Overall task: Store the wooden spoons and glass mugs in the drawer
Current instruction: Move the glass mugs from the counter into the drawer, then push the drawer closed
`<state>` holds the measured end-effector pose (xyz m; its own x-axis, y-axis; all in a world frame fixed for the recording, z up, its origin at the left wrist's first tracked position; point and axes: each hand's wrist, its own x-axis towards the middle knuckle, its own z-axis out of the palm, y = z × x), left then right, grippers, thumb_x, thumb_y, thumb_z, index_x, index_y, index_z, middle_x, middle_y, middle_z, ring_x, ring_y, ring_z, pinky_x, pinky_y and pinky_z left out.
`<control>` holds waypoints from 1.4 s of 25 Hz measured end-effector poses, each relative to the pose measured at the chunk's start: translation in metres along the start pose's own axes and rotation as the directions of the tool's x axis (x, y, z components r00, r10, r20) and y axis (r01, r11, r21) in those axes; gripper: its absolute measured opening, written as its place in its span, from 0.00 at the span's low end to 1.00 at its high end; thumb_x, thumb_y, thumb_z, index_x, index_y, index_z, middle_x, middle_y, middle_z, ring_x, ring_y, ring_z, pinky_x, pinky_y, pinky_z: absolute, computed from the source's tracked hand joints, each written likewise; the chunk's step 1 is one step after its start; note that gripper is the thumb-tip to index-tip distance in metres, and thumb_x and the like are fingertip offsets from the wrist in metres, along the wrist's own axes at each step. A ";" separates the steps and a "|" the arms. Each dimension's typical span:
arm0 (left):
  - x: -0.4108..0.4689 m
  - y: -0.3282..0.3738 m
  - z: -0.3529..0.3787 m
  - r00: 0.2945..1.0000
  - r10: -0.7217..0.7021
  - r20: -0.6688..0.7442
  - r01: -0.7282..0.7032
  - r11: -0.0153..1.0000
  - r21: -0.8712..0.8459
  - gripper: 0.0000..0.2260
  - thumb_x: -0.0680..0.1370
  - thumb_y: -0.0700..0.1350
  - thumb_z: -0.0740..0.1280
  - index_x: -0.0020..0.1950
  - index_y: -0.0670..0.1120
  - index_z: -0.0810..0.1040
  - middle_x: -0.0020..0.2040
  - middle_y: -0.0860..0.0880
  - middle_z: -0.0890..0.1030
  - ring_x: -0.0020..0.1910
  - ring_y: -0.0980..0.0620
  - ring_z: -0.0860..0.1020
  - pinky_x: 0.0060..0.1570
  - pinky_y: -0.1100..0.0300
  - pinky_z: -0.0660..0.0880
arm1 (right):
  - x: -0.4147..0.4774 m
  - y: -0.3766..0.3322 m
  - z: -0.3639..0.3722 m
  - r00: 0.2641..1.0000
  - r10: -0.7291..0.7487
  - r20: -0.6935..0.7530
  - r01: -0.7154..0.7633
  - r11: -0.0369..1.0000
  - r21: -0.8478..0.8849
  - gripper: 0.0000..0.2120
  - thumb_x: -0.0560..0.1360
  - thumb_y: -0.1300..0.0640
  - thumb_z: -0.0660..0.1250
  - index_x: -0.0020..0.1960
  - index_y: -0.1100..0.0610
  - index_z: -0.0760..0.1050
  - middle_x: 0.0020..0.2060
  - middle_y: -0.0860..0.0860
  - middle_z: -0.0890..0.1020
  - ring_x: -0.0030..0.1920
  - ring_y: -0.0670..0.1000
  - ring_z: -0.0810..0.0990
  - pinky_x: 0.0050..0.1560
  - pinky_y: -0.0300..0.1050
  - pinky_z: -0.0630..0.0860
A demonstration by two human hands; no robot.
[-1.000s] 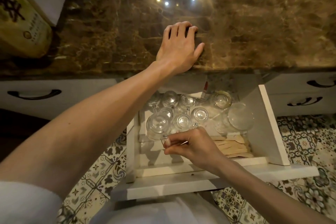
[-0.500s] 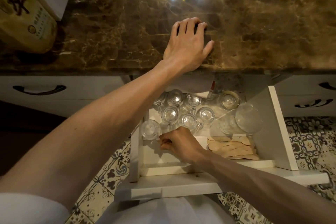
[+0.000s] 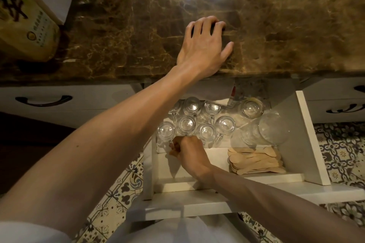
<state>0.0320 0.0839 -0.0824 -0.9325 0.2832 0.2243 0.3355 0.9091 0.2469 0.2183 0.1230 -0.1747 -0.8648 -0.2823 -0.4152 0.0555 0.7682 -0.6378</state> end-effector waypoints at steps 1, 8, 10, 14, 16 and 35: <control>0.000 0.000 0.000 1.000 0.000 0.003 0.000 1.000 -0.005 0.24 0.78 0.59 0.55 0.70 0.47 0.65 0.69 0.46 0.66 0.70 0.47 0.62 0.70 0.51 0.53 | 0.001 -0.001 0.001 1.000 0.011 -0.016 -0.011 1.000 -0.009 0.07 0.72 0.62 0.69 0.35 0.59 0.76 0.28 0.46 0.72 0.25 0.36 0.66 0.29 0.21 0.63; 0.000 0.001 -0.002 1.000 0.015 0.006 -0.015 1.000 -0.022 0.24 0.78 0.58 0.55 0.69 0.47 0.66 0.68 0.45 0.66 0.70 0.46 0.61 0.70 0.51 0.53 | 0.003 -0.008 -0.002 0.985 0.152 0.086 -0.153 0.988 0.011 0.10 0.69 0.61 0.72 0.50 0.59 0.81 0.49 0.56 0.83 0.49 0.55 0.80 0.51 0.44 0.77; 0.000 0.001 -0.001 1.000 0.016 -0.002 -0.016 0.999 -0.035 0.23 0.78 0.58 0.56 0.69 0.47 0.66 0.68 0.45 0.67 0.70 0.46 0.61 0.70 0.50 0.53 | 0.000 -0.011 -0.008 0.976 0.188 0.114 -0.189 0.982 -0.001 0.12 0.71 0.59 0.71 0.54 0.58 0.80 0.52 0.57 0.82 0.55 0.56 0.79 0.55 0.46 0.76; 0.000 0.000 -0.004 1.000 0.021 0.010 -0.021 0.998 -0.057 0.23 0.78 0.58 0.55 0.69 0.48 0.66 0.68 0.45 0.66 0.70 0.46 0.61 0.72 0.49 0.52 | -0.020 -0.015 -0.030 0.978 0.202 0.058 -0.207 0.971 0.117 0.15 0.72 0.55 0.71 0.58 0.55 0.79 0.53 0.52 0.83 0.55 0.52 0.79 0.55 0.41 0.73; -0.001 0.001 -0.006 1.000 0.019 0.016 -0.018 0.998 -0.062 0.23 0.78 0.58 0.55 0.69 0.47 0.66 0.69 0.45 0.66 0.70 0.45 0.61 0.71 0.49 0.52 | -0.038 -0.021 -0.043 0.975 0.223 -0.020 -0.207 0.933 0.295 0.13 0.72 0.55 0.71 0.56 0.54 0.80 0.51 0.49 0.84 0.52 0.48 0.81 0.53 0.39 0.74; -0.006 0.007 -0.014 0.999 0.022 0.034 -0.020 0.998 -0.053 0.26 0.77 0.58 0.55 0.67 0.41 0.67 0.67 0.37 0.67 0.67 0.38 0.63 0.69 0.47 0.56 | -0.195 0.024 0.019 0.639 0.769 0.035 0.529 -0.471 0.706 0.09 0.72 0.50 0.69 0.43 0.57 0.79 0.35 0.50 0.80 0.35 0.47 0.78 0.34 0.37 0.79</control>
<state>0.0420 0.0840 -0.0686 -0.9289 0.3132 0.1976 0.3607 0.8858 0.2918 0.3972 0.1856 -0.1211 -0.4922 0.3903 -0.7781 -0.1311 -0.9169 -0.3770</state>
